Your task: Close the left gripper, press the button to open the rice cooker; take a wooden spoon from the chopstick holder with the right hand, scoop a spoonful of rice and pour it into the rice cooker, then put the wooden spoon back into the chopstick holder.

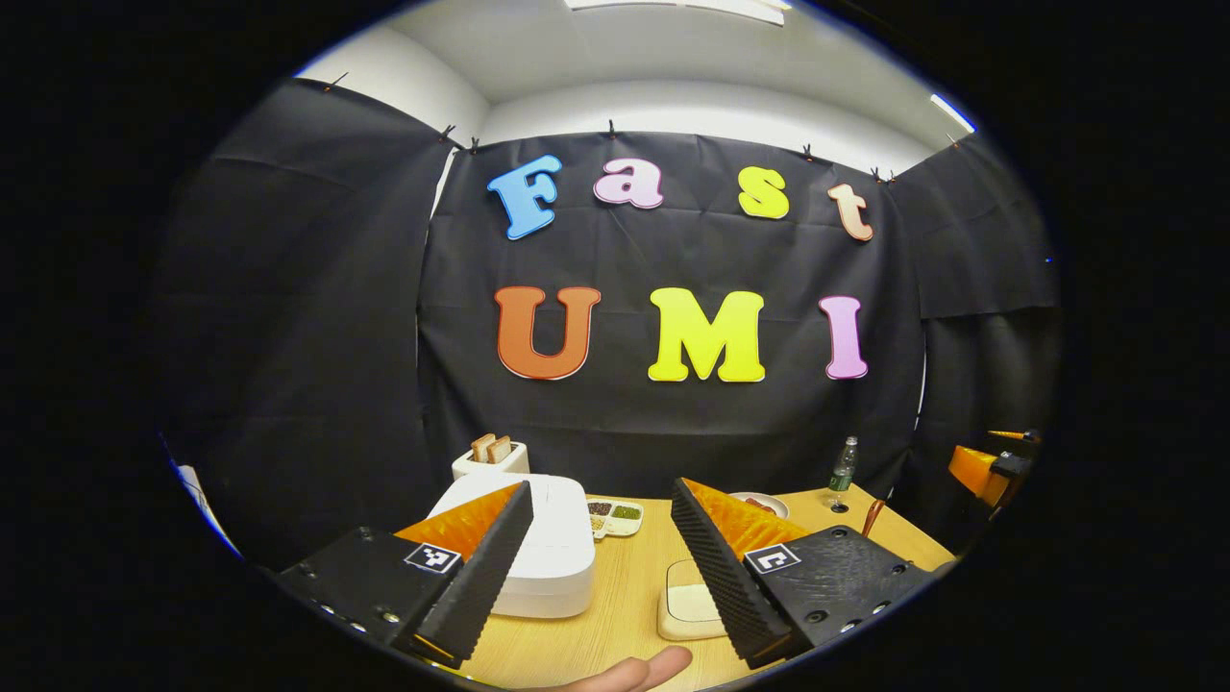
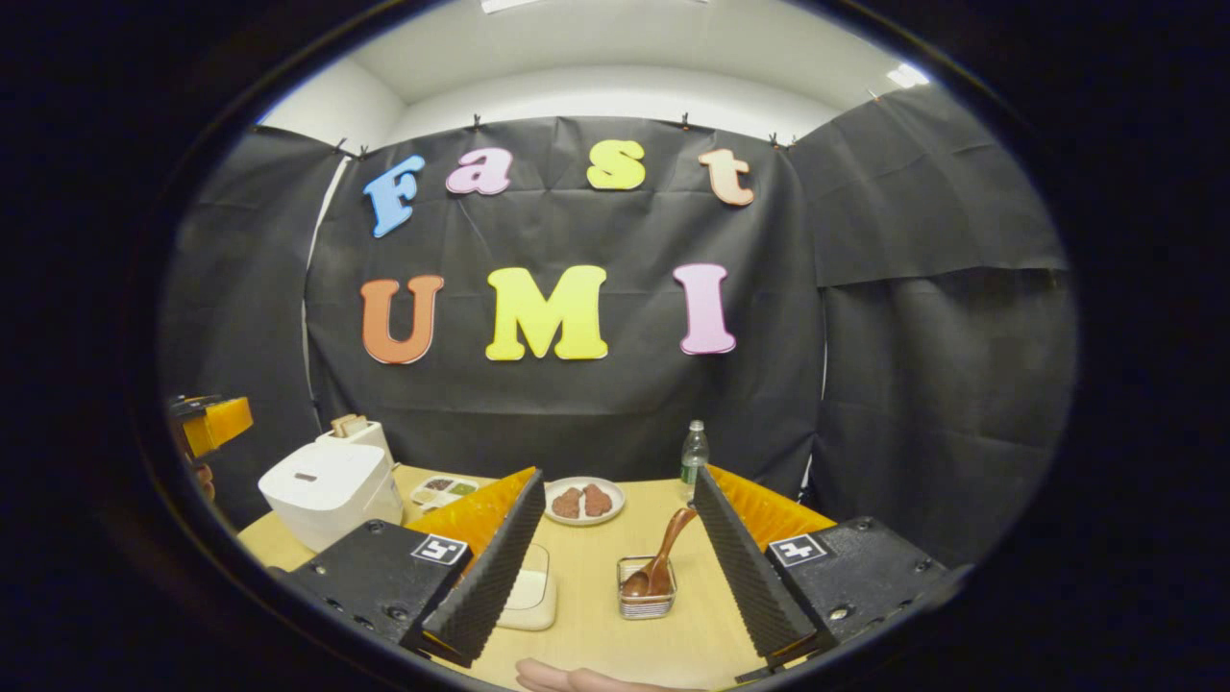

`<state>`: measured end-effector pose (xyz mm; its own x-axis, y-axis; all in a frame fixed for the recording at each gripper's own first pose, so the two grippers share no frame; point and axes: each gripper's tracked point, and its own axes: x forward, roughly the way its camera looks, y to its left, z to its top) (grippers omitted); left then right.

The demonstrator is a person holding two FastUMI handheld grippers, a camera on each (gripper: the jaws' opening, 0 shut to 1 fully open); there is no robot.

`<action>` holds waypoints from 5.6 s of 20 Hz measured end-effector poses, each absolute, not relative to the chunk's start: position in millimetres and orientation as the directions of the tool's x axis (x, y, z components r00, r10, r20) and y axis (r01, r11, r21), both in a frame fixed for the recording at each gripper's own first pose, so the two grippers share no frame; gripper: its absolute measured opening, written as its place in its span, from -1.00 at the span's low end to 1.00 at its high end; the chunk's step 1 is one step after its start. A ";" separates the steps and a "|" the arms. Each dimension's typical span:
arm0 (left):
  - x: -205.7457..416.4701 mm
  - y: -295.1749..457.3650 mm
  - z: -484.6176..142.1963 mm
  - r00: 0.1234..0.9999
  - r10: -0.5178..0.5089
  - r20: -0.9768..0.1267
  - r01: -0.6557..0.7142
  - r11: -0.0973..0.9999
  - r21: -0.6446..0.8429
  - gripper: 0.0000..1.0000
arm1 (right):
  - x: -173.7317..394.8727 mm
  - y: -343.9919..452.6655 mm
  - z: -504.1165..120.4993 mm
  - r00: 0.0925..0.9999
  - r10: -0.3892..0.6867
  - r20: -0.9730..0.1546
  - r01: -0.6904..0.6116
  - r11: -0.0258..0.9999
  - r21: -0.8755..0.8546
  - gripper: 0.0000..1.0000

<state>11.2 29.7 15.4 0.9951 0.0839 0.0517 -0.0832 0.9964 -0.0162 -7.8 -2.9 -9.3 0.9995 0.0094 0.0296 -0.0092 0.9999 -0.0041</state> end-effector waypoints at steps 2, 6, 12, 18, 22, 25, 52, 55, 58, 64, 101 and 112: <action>12.8 37.7 19.5 0.993 0.095 0.071 -0.093 0.995 -0.028 0.84 | -7.0 -5.1 -9.1 0.999 0.008 0.037 -0.008 1.000 -0.001 0.97; 24.0 47.8 22.8 0.992 0.086 0.088 -0.080 0.994 -0.077 0.55 | -3.0 -15.1 -15.7 1.000 0.001 0.031 -0.001 1.000 0.011 0.94; 47.9 87.8 9.3 0.988 0.151 0.031 -0.148 0.985 -0.088 -0.22 | 6.0 -22.5 -31.0 1.000 -0.019 -0.002 0.019 1.000 0.017 0.93; 83.7 102.9 -31.3 0.972 0.146 -0.181 -0.148 0.989 0.002 -1.00 | 13.2 -19.9 -39.8 1.000 -0.007 -0.021 0.007 1.000 0.006 0.97; 114.9 128.1 -68.7 0.933 0.172 -0.316 -0.168 0.985 0.041 -1.00 | 18.6 -27.4 -41.9 0.999 -0.017 -0.029 0.017 1.000 0.004 0.98; 134.9 150.2 -84.7 0.902 0.223 -0.370 -0.213 0.975 0.067 -1.00 | 23.6 -38.1 -46.1 0.998 -0.040 -0.041 0.040 0.999 0.000 1.00; 148.8 157.5 -95.1 0.887 0.273 -0.373 -0.278 0.960 0.041 -1.00 | 27.3 -78.6 -93.2 0.996 -0.013 -0.091 0.019 0.998 0.064 0.94; 128.4 140.4 -64.3 0.910 0.262 -0.320 -0.268 0.963 0.025 -1.00 | 29.3 -81.3 -95.1 0.996 -0.009 -0.089 0.015 0.997 0.074 0.96; 111.2 132.3 -49.3 0.921 0.282 -0.269 -0.280 0.959 0.045 -1.00 | 30.5 -76.2 -99.0 0.996 0.015 -0.087 -0.007 0.996 0.086 0.97; 59.8 66.0 -15.0 0.982 0.160 -0.097 -0.160 0.987 0.012 -0.45 | 38.3 -71.2 -111.8 0.994 0.037 -0.103 -0.030 0.997 0.071 0.94; -55.7 51.9 -25.9 0.977 0.155 0.150 -0.161 0.986 0.032 0.89 | 240.8 -57.7 -247.0 0.827 0.196 -0.527 -0.035 0.954 0.298 0.45; -56.6 35.8 -40.9 0.989 0.103 0.105 -0.110 0.992 0.059 0.89 | 232.5 -57.0 -232.6 0.868 0.194 -0.458 -0.040 0.945 0.326 -0.69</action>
<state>-56.6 35.8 -40.9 0.9891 0.1034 0.1050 -0.1100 0.9922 0.0592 232.5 -57.0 -232.6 0.8677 0.1941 -0.4577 -0.0395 0.9446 0.3257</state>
